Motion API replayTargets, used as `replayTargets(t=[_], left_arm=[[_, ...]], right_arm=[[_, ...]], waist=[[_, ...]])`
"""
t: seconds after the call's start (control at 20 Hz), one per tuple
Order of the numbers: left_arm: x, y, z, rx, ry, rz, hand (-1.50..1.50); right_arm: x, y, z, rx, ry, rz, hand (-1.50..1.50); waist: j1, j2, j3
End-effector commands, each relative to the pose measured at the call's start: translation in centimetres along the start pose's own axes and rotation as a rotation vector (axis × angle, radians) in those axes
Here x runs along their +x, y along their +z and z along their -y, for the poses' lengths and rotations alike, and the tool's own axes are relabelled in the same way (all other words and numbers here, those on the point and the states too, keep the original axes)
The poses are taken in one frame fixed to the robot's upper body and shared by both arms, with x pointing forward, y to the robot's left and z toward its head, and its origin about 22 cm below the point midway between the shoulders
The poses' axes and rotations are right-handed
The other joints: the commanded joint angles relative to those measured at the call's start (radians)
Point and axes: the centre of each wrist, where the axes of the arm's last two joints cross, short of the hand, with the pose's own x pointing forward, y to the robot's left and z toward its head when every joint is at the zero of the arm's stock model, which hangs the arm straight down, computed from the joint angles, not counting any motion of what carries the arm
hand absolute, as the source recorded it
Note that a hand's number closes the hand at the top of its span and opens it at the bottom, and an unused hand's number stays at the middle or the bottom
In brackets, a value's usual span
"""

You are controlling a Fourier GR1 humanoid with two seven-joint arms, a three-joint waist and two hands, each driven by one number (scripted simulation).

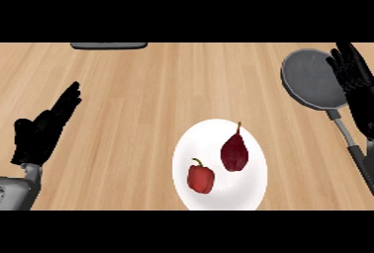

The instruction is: Pick the pear from the plate and place it in the pan

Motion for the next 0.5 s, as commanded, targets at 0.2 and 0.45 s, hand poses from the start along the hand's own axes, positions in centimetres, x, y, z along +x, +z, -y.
replayTargets(t=[0.2, 0.45], left_arm=[[1.4, -0.7, 0.0, 0.146, 0.217, 0.037, 0.0], [0.7, 0.0, 2.6, 0.165, 0.329, -0.002, 0.0]], right_arm=[[-0.5, -1.6, -3.7, 0.095, -0.378, 0.2, 1.5], [-3.2, 5.0, -2.1, -0.029, 0.046, 0.15, 1.5]], waist=[[0.022, 0.001, -0.012], [-0.03, -0.01, -0.013]])
